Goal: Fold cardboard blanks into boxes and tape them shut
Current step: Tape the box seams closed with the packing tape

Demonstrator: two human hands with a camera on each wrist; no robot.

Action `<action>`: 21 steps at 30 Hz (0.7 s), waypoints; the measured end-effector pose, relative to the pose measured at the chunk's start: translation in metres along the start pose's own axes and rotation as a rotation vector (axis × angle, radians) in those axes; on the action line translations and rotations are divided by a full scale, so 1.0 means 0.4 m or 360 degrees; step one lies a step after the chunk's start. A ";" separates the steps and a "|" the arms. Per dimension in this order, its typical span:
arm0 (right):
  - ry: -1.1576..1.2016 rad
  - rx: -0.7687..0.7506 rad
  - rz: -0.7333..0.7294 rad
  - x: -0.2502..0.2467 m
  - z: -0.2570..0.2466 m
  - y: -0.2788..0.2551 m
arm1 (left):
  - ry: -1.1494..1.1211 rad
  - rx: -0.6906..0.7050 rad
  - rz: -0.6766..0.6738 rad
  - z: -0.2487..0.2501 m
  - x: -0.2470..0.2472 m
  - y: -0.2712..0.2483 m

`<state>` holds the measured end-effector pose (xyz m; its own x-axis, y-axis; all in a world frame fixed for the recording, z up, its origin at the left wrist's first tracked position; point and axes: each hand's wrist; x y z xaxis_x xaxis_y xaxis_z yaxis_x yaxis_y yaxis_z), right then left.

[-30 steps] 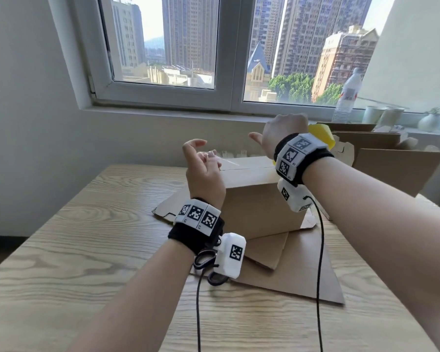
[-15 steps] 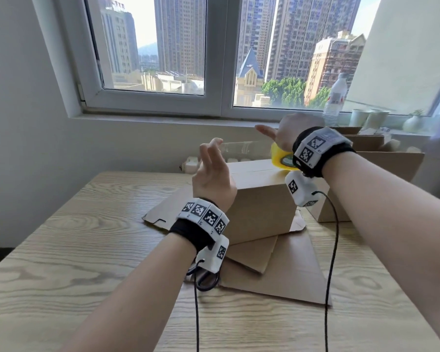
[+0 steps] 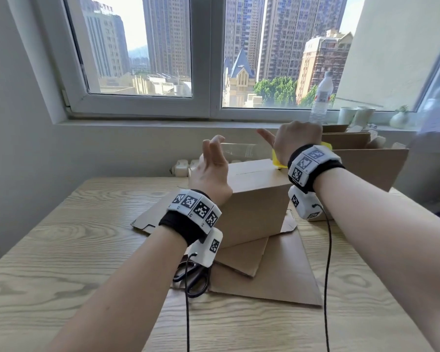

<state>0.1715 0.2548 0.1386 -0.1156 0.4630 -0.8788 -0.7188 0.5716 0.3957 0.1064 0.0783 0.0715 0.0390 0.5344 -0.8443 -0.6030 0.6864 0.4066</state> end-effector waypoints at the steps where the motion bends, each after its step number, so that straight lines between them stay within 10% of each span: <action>1: -0.0005 0.0024 -0.0009 0.003 -0.002 0.001 | 0.0001 0.0012 -0.0002 0.000 0.002 0.000; 21: 0.0299 0.0380 -0.0363 0.035 0.033 0.038 | -0.0068 0.0513 -0.0074 -0.013 0.031 0.029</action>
<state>0.1679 0.2790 0.1359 -0.1105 0.1861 -0.9763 -0.5633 0.7975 0.2158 0.0958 0.0903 0.0641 0.0983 0.5145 -0.8518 -0.3165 0.8277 0.4634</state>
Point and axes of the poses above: each hand's wrist, its own y-axis towards the middle knuckle, its own x-axis out of the palm, z = x × y, and after that the axes turned 12 degrees about -z, right-handed
